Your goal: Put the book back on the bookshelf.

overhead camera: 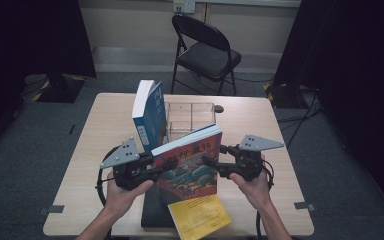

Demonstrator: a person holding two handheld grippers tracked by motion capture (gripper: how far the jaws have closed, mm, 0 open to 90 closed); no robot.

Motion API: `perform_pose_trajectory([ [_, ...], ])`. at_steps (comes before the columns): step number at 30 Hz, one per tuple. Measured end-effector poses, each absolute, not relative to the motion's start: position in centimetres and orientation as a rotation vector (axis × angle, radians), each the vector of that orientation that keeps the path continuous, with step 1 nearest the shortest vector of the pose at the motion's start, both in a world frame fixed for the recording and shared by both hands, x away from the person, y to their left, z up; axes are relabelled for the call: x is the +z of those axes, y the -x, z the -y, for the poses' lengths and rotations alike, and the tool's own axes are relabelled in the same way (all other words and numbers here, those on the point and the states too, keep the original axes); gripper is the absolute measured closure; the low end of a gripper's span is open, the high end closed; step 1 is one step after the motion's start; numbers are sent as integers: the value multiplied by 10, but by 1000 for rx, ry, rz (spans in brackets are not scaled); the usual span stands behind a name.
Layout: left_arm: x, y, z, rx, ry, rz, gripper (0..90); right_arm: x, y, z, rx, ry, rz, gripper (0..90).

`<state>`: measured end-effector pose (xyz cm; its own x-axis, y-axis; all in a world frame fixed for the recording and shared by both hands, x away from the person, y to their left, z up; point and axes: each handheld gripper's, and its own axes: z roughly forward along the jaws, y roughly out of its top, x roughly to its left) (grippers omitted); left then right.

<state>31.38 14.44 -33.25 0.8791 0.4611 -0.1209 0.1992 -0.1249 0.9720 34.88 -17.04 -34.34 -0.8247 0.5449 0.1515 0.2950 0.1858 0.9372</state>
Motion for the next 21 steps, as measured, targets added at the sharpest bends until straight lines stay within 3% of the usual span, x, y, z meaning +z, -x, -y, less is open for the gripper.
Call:
perform_pose_trajectory([
  [12, -343, -319, -125, 244, -1775, -506, 704, -341, -347, 172, 1728, -808, -2259, 411],
  [17, -350, -319, -123, 245, -1763, -518, 626, -341, -347, 172, 1729, -811, -2262, 409],
  [21, -352, -318, -122, 263, -1773, -522, 708, -341, -346, 171, 1721, -811, -2265, 395],
])
